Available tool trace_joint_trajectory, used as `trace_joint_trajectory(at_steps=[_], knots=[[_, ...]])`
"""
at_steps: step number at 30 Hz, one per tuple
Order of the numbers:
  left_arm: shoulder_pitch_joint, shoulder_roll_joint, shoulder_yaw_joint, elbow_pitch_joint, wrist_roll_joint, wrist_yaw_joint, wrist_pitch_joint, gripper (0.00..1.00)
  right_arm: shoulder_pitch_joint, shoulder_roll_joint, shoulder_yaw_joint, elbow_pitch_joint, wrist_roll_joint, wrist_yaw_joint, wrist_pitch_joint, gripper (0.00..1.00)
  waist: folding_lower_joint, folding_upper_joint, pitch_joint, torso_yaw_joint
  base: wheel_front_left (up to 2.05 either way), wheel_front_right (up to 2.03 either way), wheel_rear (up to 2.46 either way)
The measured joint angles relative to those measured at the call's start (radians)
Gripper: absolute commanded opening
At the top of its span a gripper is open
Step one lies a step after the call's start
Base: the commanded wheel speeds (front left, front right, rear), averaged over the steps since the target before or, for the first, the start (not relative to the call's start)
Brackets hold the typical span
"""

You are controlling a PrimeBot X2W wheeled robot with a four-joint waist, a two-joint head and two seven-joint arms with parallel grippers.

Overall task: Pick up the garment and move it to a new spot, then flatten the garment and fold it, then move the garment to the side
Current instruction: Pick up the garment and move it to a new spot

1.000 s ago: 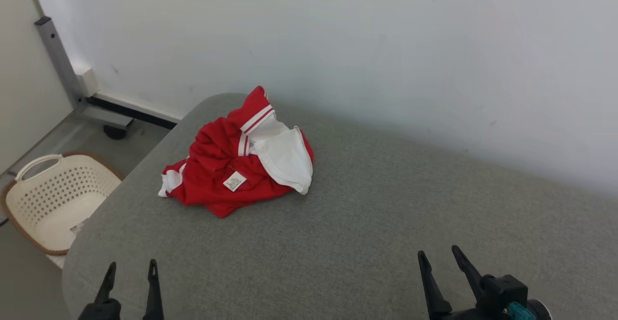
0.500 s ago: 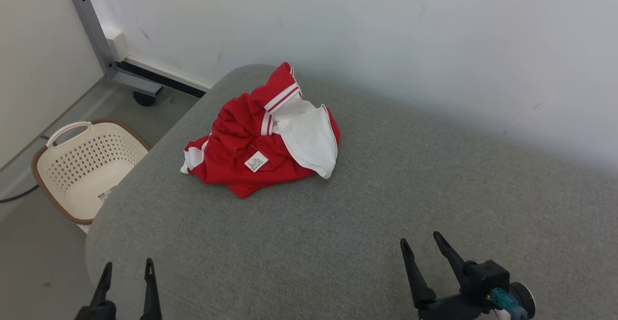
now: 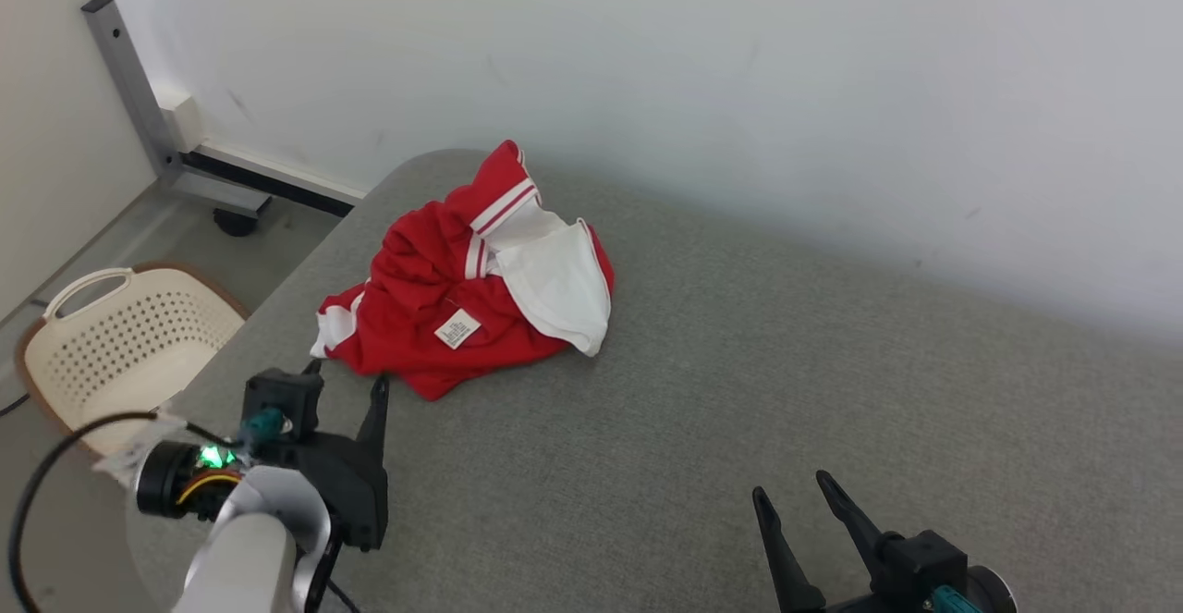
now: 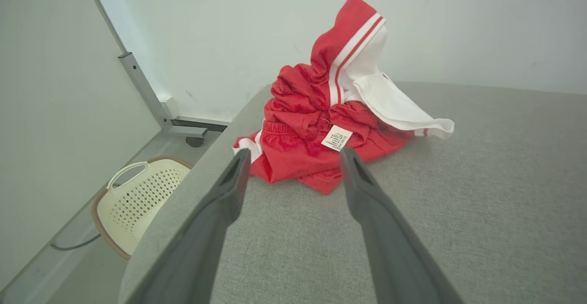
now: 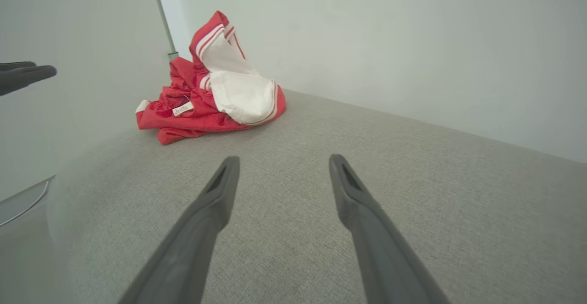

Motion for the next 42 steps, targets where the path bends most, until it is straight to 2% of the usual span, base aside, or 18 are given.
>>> trace_joint_trajectory(at_steps=[6, 11, 20, 22, 23, 26, 31, 34, 41, 42], knots=[[-0.114, 0.008, 0.025, 0.134, -0.061, -0.009, 0.068, 1.0, 0.001, 0.0, 0.018, -0.087, -0.042, 0.0, 0.052, 1.0, -0.0001, 0.0, 0.005, -0.056, 0.0, 0.0, 0.0], [-0.234, 0.045, 0.028, 0.22, -0.107, -0.017, 0.121, 1.0, -0.001, 0.0, 0.008, -0.195, -0.094, 0.0, 0.11, 1.0, -0.0002, 0.0, 0.049, -0.117, 0.0, 0.0, 0.0], [-0.458, 0.137, 0.026, 0.313, -0.175, -0.024, 0.25, 1.0, -0.026, -0.001, -0.008, -0.359, -0.144, 0.0, 0.173, 1.0, 0.0001, 0.0001, 0.215, -0.235, 0.0, 0.0, 0.0], [-0.499, 0.168, 0.019, 0.321, -0.176, -0.024, 0.275, 1.0, -0.035, -0.001, -0.01, -0.384, -0.148, 0.0, 0.174, 1.0, 0.0002, 0.0001, 0.256, -0.26, 0.0, 0.0, 0.0], [-0.538, 0.21, 0.012, 0.329, -0.172, -0.024, 0.294, 1.0, -0.042, -0.001, -0.008, -0.402, -0.147, 0.0, 0.177, 1.0, 0.0002, 0.0, 0.297, -0.285, 0.0, 0.0, 0.0], [-0.582, 0.252, -0.007, 0.334, -0.173, -0.024, 0.323, 1.0, -0.053, -0.002, -0.01, -0.413, -0.144, 0.0, 0.172, 1.0, 0.0002, 0.0001, 0.355, -0.324, 0.0, 0.0, 0.0], [-0.591, 0.264, -0.044, 0.323, -0.224, -0.024, 0.372, 1.0, -0.053, -0.002, -0.014, -0.412, -0.135, 0.0, 0.162, 1.0, 0.0003, 0.0001, 0.428, -0.394, 0.0, 0.0, 0.0], [-0.6, 0.291, -0.05, 0.321, -0.243, -0.024, 0.38, 1.0, -0.055, -0.002, -0.016, -0.411, -0.129, 0.0, 0.155, 1.0, 0.0003, 0.0001, 0.461, -0.43, 0.0, 0.0, 0.0], [-0.601, 0.319, -0.065, 0.331, -0.208, 0.035, 0.324, 1.0, -0.057, -0.002, -0.016, -0.414, -0.129, 0.0, 0.155, 1.0, 0.0001, 0.0001, 0.507, -0.487, 0.0, 0.0, 0.0], [-0.601, 0.32, -0.066, 0.332, -0.206, 0.043, 0.316, 0.92, -0.055, -0.002, -0.016, -0.414, -0.128, 0.0, 0.155, 1.0, 0.0001, 0.0001, 0.512, -0.491, 0.0, 0.0, 0.0]])
